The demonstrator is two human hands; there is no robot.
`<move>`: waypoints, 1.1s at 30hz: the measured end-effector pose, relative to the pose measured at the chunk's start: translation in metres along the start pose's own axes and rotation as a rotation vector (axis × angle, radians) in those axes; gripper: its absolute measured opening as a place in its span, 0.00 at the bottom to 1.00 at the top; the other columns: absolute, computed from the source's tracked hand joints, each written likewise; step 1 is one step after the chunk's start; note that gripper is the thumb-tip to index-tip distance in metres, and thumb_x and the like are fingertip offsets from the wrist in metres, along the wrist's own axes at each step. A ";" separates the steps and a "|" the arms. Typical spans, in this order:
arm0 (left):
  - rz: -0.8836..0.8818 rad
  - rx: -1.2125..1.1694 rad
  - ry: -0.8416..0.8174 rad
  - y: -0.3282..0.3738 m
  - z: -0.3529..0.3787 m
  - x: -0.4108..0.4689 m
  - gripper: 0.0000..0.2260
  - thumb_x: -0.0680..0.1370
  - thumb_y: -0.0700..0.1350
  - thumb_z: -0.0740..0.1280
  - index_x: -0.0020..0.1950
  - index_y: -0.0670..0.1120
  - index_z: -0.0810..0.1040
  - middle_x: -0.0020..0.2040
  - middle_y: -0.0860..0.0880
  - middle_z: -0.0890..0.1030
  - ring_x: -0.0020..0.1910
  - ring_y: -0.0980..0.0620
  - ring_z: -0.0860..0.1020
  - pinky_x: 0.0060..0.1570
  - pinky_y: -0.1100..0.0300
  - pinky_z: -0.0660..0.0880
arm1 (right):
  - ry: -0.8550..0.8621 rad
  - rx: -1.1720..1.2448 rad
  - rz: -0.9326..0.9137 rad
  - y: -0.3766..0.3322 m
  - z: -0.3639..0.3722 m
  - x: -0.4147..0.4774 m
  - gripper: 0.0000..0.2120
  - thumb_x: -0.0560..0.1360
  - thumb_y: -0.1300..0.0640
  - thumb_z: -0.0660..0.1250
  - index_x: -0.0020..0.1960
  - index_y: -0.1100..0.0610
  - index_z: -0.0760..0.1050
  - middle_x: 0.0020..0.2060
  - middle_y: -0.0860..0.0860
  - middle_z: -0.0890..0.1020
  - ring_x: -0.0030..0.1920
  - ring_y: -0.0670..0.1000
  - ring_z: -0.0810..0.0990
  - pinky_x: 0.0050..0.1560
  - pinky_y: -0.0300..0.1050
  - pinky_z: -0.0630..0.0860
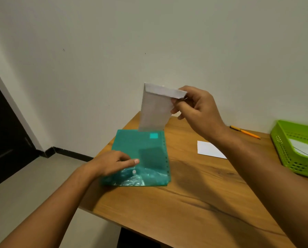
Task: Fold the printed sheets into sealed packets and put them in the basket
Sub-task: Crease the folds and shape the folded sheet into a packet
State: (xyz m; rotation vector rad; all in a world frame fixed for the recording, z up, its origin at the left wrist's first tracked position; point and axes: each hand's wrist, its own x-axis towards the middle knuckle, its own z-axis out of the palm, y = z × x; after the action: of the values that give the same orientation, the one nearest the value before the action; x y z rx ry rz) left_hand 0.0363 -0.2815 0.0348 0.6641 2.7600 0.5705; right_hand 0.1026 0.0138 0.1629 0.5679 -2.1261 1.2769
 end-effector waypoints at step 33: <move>0.273 -0.662 0.121 0.115 0.022 0.053 0.23 0.83 0.46 0.66 0.78 0.59 0.68 0.57 0.49 0.83 0.55 0.53 0.83 0.57 0.54 0.80 | 0.024 0.089 0.481 0.079 -0.031 -0.065 0.08 0.75 0.70 0.73 0.48 0.59 0.84 0.47 0.50 0.87 0.49 0.49 0.86 0.52 0.45 0.84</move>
State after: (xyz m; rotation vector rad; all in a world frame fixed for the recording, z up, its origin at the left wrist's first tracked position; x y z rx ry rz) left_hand 0.0413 -0.1553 0.0565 0.8473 2.3500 1.5280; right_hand 0.1093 0.0812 0.0796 0.0681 -2.2740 1.6273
